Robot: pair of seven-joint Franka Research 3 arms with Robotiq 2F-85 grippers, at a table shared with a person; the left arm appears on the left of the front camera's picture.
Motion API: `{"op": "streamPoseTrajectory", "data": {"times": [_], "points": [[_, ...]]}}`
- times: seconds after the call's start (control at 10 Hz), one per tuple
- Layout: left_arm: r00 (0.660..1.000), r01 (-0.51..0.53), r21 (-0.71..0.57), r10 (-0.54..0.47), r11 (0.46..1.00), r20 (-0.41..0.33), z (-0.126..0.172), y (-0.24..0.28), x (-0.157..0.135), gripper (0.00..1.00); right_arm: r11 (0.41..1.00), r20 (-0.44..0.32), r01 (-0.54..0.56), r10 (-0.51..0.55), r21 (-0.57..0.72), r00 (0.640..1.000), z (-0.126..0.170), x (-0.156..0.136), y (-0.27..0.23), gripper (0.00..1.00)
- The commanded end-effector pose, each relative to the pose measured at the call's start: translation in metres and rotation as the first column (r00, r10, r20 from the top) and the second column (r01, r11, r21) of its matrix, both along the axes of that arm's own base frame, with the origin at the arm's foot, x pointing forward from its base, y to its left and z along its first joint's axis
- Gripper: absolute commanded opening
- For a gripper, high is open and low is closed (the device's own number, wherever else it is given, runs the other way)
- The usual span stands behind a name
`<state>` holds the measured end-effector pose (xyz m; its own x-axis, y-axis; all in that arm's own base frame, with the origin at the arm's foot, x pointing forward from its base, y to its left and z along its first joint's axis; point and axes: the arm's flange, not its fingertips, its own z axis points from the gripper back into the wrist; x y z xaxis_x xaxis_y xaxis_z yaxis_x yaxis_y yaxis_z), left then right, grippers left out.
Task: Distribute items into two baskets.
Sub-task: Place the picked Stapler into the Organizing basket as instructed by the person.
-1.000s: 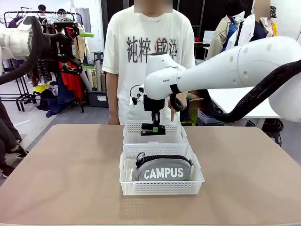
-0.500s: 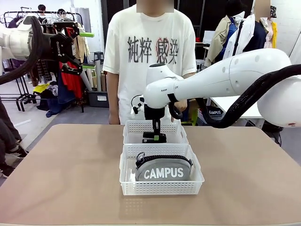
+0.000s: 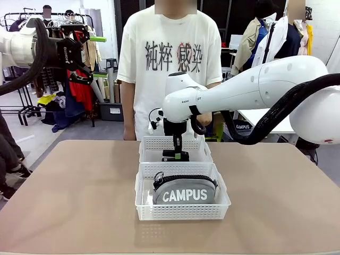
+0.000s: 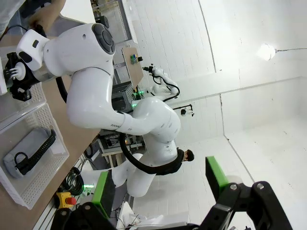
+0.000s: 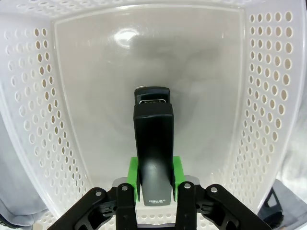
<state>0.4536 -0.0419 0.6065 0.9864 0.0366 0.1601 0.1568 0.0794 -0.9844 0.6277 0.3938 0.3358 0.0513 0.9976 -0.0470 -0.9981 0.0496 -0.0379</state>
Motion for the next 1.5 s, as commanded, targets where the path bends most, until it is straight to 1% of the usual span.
{"op": "streamPoseTrajectory", "data": {"times": [0.0, 0.1, 0.2, 0.7, 0.9, 1.1, 1.2, 1.4], "points": [[1.0, -0.001, -0.017, 0.001, 1.0, -0.006, 0.003, 0.0, 0.0, 1.0, 0.999, -0.011, -0.032, 0.032, -0.011, 0.999, 0.01, 0.011, 0.005, 0.67], [1.0, -0.001, -0.017, 0.001, 1.0, -0.006, 0.003, 0.0, 0.0, 1.0, 0.999, -0.013, -0.031, 0.031, -0.006, 0.999, 0.012, 0.011, 0.005, 0.85], [1.0, -0.001, -0.017, 0.001, 1.0, -0.006, 0.003, 0.0, 0.0, 1.0, 1.0, -0.014, -0.03, 0.03, -0.003, 0.999, 0.013, 0.011, 0.005, 1.0], [1.0, -0.001, -0.017, 0.001, 1.0, -0.006, 0.003, 0.0, 0.0, 1.0, 0.999, -0.029, -0.038, 0.039, 0.036, 0.999, 0.024, 0.009, 0.001, 1.0], [1.0, -0.001, -0.017, 0.001, 1.0, -0.006, 0.003, 0.0, 0.0, 1.0, 0.998, -0.021, -0.049, 0.05, 0.036, 0.999, 0.027, 0.008, -0.001, 1.0], [1.0, -0.001, -0.017, 0.001, 1.0, -0.006, 0.003, 0.0, 0.0, 1.0, 0.998, -0.025, -0.021, 0.022, 0.053, 0.999, 0.029, 0.007, -0.001, 1.0], [1.0, -0.001, -0.017, 0.001, 1.0, -0.006, 0.003, 0.0, 0.0, 1.0, 1.0, 0.0, -0.018, 0.018, 0.014, 1.0, 0.018, 0.004, 0.0, 1.0], [1.0, -0.001, -0.017, 0.001, 1.0, -0.006, 0.003, 0.0, 0.0, 1.0, 1.0, 0.0, -0.018, 0.018, 0.014, 1.0, 0.018, 0.004, 0.0, 1.0]]}}
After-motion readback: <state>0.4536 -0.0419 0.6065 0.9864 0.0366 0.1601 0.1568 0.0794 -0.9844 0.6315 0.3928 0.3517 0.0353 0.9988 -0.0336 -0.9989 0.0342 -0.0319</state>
